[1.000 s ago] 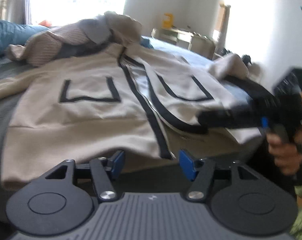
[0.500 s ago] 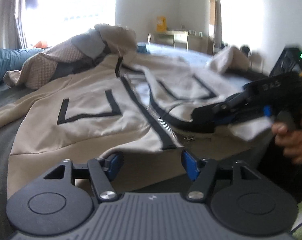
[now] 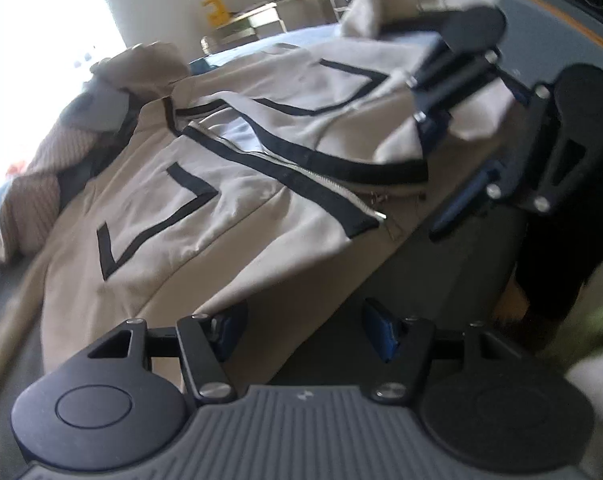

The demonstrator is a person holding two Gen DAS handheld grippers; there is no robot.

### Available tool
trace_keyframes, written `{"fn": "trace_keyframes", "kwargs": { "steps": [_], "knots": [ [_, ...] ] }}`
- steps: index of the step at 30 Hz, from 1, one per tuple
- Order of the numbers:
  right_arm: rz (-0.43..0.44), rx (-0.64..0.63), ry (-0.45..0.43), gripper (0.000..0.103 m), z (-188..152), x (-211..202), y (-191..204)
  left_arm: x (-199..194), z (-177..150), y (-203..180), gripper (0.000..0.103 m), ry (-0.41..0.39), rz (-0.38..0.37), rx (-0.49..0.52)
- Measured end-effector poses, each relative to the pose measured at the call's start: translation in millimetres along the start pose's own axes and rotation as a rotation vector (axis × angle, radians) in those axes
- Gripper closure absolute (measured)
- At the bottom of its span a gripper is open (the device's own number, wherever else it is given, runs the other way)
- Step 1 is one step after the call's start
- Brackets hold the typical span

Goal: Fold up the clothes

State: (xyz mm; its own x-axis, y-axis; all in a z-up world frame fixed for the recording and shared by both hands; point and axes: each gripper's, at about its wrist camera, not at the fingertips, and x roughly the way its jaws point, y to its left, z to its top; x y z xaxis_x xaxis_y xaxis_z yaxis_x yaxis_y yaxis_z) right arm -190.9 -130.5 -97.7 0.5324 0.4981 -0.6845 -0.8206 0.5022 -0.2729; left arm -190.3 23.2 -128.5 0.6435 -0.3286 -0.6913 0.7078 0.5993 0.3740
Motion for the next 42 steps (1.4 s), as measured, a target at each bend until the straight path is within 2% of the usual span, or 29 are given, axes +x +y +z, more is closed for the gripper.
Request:
{"fn": "trace_keyframes", "kwargs": {
  "steps": [4,7,8,10,12,16,22,26,28,30,32,33,35,38,42],
  "knots": [
    [-0.090,-0.141,0.038,0.064,-4,5,19,2,0,-2,0.038,-0.001,0.014,0.002],
    [-0.143,-0.196,0.044,0.066,-6,8,29,3,-1,-2,0.041,-0.013,0.027,-0.019],
    [-0.154,-0.207,0.046,0.068,-6,8,31,2,0,-2,0.044,-0.017,0.032,-0.021],
    [-0.176,-0.213,0.056,0.084,-4,6,30,0,-1,-1,0.052,-0.024,0.044,-0.020],
    [-0.193,-0.222,0.063,0.086,-2,8,30,-1,-1,3,0.057,-0.025,0.045,-0.035],
    [-0.230,-0.271,0.068,0.087,-2,13,35,-1,-1,8,0.064,-0.027,0.046,-0.083],
    [-0.303,-0.379,0.063,0.087,-10,22,51,3,-4,-10,0.068,-0.045,0.122,-0.019],
    [-0.348,-0.396,0.054,0.083,-12,26,56,6,-4,-15,0.070,-0.061,0.157,-0.011],
    [-0.363,-0.357,0.051,0.080,-9,27,55,8,-2,-15,0.071,-0.067,0.167,-0.026],
    [-0.353,-0.305,0.048,0.081,-7,25,51,8,-1,-15,0.078,-0.073,0.171,-0.054],
    [-0.337,-0.245,0.046,0.083,-3,21,45,7,1,-15,0.093,-0.081,0.177,-0.071],
    [-0.323,-0.220,0.047,0.091,-2,19,43,5,1,-15,0.094,-0.087,0.181,-0.070],
    [-0.322,-0.222,0.042,0.097,1,15,43,1,2,-15,0.098,-0.094,0.179,-0.072],
    [-0.291,-0.218,0.044,0.099,4,9,40,-8,3,-12,0.099,-0.096,0.147,-0.085],
    [-0.187,-0.152,0.047,0.100,12,-1,23,-20,3,-10,0.101,-0.091,0.101,-0.094]
  ]
}}
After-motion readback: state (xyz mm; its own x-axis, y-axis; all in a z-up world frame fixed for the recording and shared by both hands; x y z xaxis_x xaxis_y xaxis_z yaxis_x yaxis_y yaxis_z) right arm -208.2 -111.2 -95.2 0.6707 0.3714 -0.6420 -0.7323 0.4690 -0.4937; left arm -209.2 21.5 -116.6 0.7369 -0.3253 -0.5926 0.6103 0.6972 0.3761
